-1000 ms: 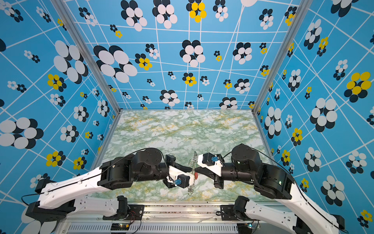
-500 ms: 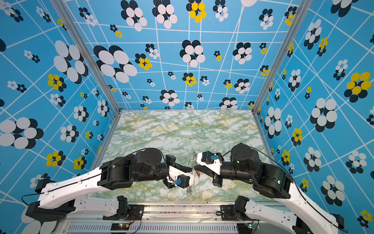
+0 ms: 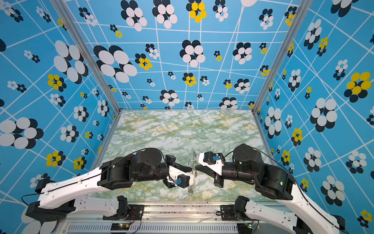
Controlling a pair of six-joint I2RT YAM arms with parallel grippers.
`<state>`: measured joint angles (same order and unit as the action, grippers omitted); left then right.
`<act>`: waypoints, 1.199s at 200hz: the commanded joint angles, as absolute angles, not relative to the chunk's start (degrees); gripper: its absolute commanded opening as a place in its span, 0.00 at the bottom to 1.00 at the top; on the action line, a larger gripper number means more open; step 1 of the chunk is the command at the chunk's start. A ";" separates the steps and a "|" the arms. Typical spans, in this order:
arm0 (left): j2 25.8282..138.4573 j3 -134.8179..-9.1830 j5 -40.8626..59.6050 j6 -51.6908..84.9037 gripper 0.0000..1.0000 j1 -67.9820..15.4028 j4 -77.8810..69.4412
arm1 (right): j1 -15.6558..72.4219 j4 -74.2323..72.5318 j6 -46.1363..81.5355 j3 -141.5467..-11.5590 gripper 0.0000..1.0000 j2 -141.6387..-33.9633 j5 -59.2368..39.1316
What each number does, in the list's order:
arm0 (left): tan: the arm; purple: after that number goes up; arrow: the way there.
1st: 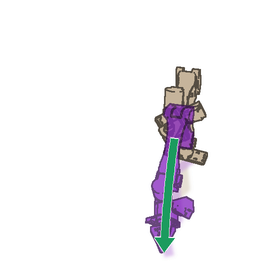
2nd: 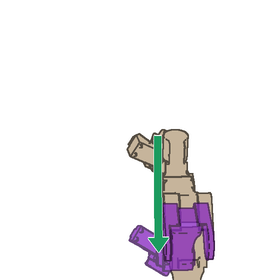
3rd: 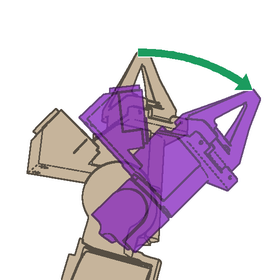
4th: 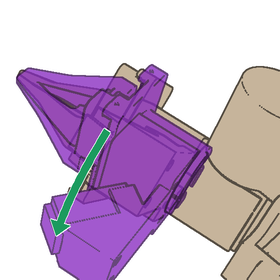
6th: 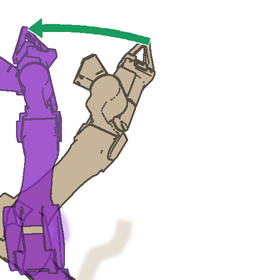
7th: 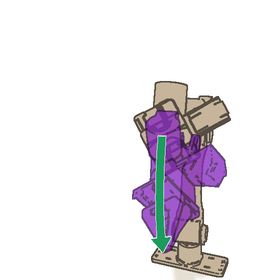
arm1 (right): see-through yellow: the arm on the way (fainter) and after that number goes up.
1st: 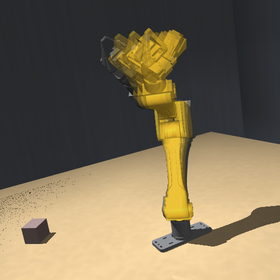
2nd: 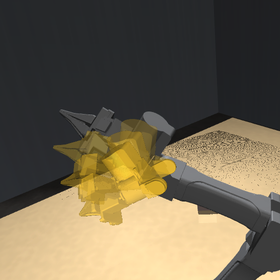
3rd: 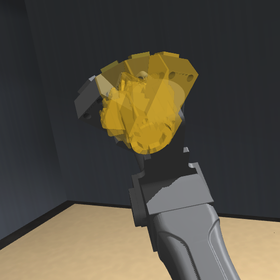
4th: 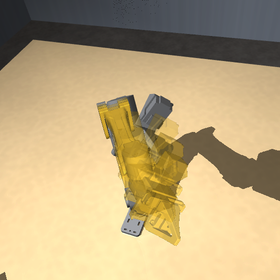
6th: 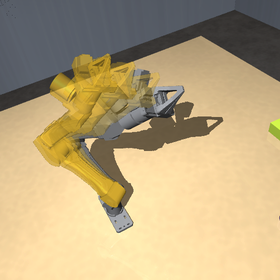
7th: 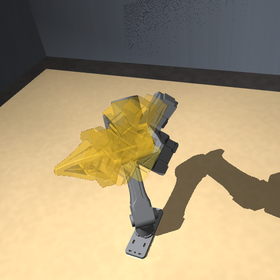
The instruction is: Put the keys on the keyring
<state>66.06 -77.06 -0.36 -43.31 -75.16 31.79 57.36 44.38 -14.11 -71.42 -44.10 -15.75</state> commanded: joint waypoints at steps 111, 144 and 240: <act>64.95 -79.62 -0.89 -42.97 0.00 -76.02 30.78 | 58.01 43.88 -12.24 -72.44 0.00 -44.47 -16.48; 64.78 -79.89 -0.60 -42.86 0.00 -76.20 30.83 | 58.01 44.21 -12.57 -72.48 0.00 -44.98 -15.70; 64.81 -79.89 -2.11 -43.15 0.00 -76.20 31.46 | 58.01 44.14 -11.46 -72.95 0.00 -44.29 -17.85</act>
<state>66.04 -77.28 -1.26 -43.31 -75.79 32.45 57.74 44.40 -12.71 -71.42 -44.73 -16.99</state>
